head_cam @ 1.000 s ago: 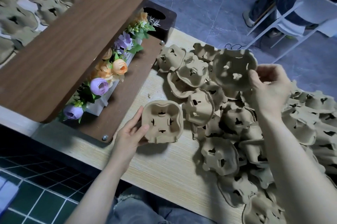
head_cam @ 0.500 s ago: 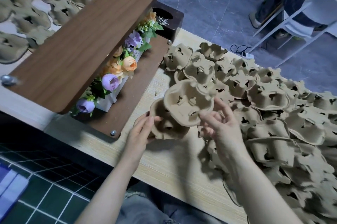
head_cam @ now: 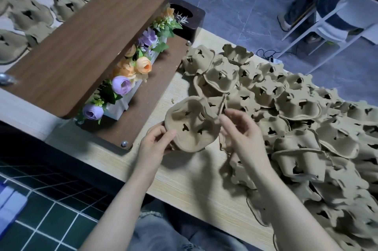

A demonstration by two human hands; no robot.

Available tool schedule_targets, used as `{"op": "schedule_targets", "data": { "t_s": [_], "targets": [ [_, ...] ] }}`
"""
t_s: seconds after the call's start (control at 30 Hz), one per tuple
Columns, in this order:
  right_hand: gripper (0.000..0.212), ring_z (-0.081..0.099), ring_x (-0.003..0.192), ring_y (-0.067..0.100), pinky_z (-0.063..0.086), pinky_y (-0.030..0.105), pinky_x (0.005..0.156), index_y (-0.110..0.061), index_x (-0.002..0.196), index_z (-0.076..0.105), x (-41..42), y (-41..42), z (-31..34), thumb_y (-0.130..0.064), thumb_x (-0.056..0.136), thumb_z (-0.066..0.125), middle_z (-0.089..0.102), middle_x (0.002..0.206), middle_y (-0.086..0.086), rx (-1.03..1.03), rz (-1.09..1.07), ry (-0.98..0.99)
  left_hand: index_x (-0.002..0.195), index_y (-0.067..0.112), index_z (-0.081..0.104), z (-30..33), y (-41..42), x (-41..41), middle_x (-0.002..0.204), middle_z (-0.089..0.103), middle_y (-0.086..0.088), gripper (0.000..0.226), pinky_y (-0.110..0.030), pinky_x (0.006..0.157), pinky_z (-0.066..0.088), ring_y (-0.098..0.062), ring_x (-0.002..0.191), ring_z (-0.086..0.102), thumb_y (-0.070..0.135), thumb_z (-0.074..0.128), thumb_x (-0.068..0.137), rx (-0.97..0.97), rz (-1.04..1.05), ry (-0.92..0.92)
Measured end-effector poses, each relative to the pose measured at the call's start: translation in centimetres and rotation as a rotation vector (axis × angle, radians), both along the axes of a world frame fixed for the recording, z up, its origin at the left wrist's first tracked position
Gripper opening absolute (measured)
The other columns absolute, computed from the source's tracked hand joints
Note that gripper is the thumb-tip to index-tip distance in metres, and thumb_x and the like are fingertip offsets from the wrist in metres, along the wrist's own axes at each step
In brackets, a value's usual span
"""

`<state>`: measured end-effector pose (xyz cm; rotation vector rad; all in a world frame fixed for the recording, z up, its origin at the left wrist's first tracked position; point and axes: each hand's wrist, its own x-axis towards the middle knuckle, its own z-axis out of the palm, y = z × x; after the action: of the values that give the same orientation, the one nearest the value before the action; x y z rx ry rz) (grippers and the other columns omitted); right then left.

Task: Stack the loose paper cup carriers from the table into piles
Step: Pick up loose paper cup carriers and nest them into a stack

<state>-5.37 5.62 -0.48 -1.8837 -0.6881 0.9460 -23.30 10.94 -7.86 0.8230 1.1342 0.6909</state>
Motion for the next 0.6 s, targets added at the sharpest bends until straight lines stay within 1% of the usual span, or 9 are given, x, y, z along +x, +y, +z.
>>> {"op": "schedule_targets", "data": {
  "t_s": [0.07, 0.13, 0.2, 0.23, 0.3, 0.37, 0.43, 0.5, 0.6],
  "targets": [
    [0.03, 0.057, 0.082, 0.009, 0.05, 0.037, 0.075, -0.021, 0.115, 0.064, 0.8, 1.7, 0.4, -0.028, 0.087, 0.071, 0.066, 0.096, -0.003, 0.029, 0.024, -0.072, 0.075, 0.007, 0.054, 0.3, 0.1, -0.1, 0.087, 0.058, -0.005, 0.021, -0.033, 0.075, 0.053, -0.008, 0.077, 0.059, 0.014, 0.063, 0.093, 0.0, -0.008, 0.006],
    [0.034, 0.057, 0.085, 0.005, 0.048, 0.027, 0.078, -0.022, 0.118, 0.064, 1.1, 3.6, 0.8, -0.029, 0.086, 0.071, 0.066, 0.104, -0.007, 0.025, 0.149, -0.178, 0.073, 0.008, 0.053, 0.4, 0.1, -0.1, 0.089, 0.058, -0.006, 0.023, -0.031, 0.074, 0.054, -0.007, 0.077, 0.059, 0.013, 0.062, 0.093, -0.002, -0.01, 0.011],
    [0.033, 0.057, 0.087, 0.001, 0.045, 0.019, 0.076, -0.023, 0.118, 0.065, 0.9, 5.3, 1.0, -0.034, 0.087, 0.071, 0.065, 0.11, -0.009, 0.005, 0.294, -0.278, 0.072, 0.008, 0.051, 0.6, 0.2, -0.1, 0.088, 0.058, -0.006, 0.024, -0.033, 0.077, 0.055, -0.008, 0.077, 0.058, 0.014, 0.062, 0.093, -0.004, -0.013, 0.016],
    [0.03, 0.056, 0.082, -0.003, 0.043, 0.014, 0.071, -0.021, 0.115, 0.067, 0.7, 6.0, 1.0, -0.033, 0.087, 0.071, 0.065, 0.104, -0.011, -0.001, 0.344, -0.291, 0.073, 0.007, 0.052, 0.6, 0.2, -0.1, 0.087, 0.058, -0.006, 0.023, -0.034, 0.078, 0.054, -0.008, 0.078, 0.058, 0.014, 0.062, 0.093, -0.004, -0.015, 0.016],
    [0.017, 0.052, 0.059, -0.005, 0.037, 0.008, 0.055, -0.014, 0.1, 0.072, 0.2, 6.7, 0.7, -0.026, 0.088, 0.071, 0.063, 0.078, -0.012, -0.002, 0.376, -0.232, 0.077, 0.003, 0.053, 0.6, 0.1, -0.1, 0.087, 0.058, -0.007, 0.022, -0.036, 0.079, 0.053, -0.011, 0.081, 0.057, 0.014, 0.062, 0.093, -0.007, -0.014, 0.013],
    [0.014, 0.048, 0.05, -0.002, 0.035, 0.009, 0.05, -0.009, 0.085, 0.071, 0.1, 6.7, 0.3, -0.022, 0.088, 0.071, 0.06, 0.064, -0.011, 0.01, 0.341, -0.193, 0.076, 0.004, 0.053, 0.7, 0.1, -0.3, 0.089, 0.058, -0.008, 0.022, -0.034, 0.078, 0.054, -0.014, 0.084, 0.057, 0.015, 0.062, 0.093, -0.013, -0.01, 0.017],
    [0.015, 0.051, 0.054, -0.001, 0.04, 0.013, 0.054, -0.008, 0.079, 0.069, 0.2, 6.3, 0.1, -0.02, 0.087, 0.072, 0.062, 0.066, -0.008, 0.032, 0.274, -0.209, 0.079, 0.006, 0.058, 0.6, 0.0, -0.4, 0.092, 0.061, -0.005, 0.017, -0.031, 0.077, 0.056, -0.014, 0.087, 0.06, 0.016, 0.063, 0.092, -0.022, -0.003, 0.009],
    [0.016, 0.053, 0.058, 0.001, 0.043, 0.015, 0.057, -0.005, 0.078, 0.067, 0.4, 5.6, 0.2, -0.018, 0.087, 0.073, 0.064, 0.07, -0.004, 0.065, 0.172, -0.182, 0.09, 0.008, 0.066, 0.4, 0.0, -0.6, 0.097, 0.065, -0.005, 0.011, -0.029, 0.079, 0.057, -0.012, 0.09, 0.063, 0.019, 0.064, 0.091, -0.045, 0.008, -0.011],
    [0.014, 0.049, 0.051, 0.005, 0.041, 0.015, 0.05, -0.008, 0.077, 0.066, 0.7, 3.9, 0.7, -0.015, 0.087, 0.071, 0.063, 0.066, 0.0, 0.093, 0.0, 0.003, 0.107, 0.012, 0.069, 0.3, -0.1, -0.8, 0.112, 0.07, -0.008, 0.032, -0.03, 0.082, 0.059, -0.011, 0.1, 0.066, 0.034, 0.062, 0.085, -0.064, 0.007, -0.045]
  ]
}}
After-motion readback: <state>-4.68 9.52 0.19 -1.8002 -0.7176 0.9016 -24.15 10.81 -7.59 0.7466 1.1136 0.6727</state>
